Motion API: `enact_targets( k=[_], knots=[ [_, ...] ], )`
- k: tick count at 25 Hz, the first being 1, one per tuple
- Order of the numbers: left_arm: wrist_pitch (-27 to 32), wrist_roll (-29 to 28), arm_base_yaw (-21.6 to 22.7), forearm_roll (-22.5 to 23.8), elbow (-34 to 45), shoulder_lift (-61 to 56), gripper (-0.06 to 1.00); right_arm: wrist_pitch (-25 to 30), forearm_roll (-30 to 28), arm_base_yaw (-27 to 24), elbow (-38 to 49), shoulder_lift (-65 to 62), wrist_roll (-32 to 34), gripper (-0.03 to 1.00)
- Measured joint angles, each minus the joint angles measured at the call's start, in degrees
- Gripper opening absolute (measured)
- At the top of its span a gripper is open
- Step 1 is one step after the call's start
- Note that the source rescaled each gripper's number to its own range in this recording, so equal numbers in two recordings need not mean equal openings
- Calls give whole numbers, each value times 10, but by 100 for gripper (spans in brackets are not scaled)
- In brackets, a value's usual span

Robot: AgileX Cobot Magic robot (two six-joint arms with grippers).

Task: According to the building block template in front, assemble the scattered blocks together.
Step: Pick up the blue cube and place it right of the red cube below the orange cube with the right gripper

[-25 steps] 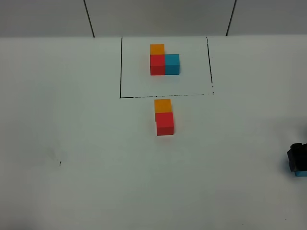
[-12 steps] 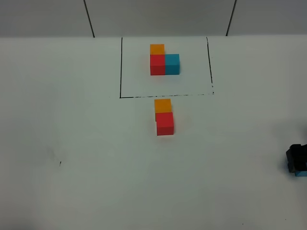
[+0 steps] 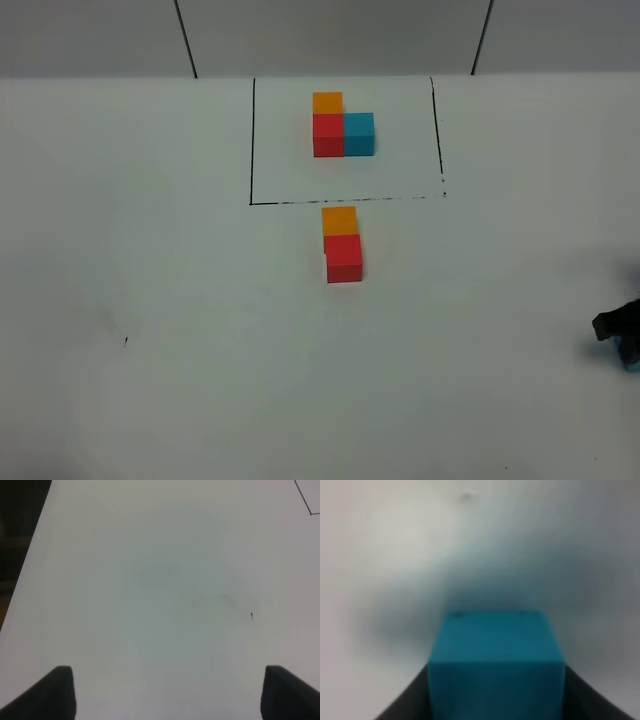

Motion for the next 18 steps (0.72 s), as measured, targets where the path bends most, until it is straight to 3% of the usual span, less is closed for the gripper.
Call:
enact_targets(
  k=[4, 10, 14, 18],
  knots=[
    [0, 0, 0, 0, 0, 0, 73, 73, -43, 69, -79, -13, -105, 0],
    [0, 0, 0, 0, 0, 0, 73, 198, -53, 191, -228, 68, -335, 0],
    [0, 0, 0, 0, 0, 0, 73, 232, -70, 264, -332, 151, -400, 0],
    [0, 0, 0, 0, 0, 0, 73, 261, -74, 305, -433, 227, -436, 0]
  ],
)
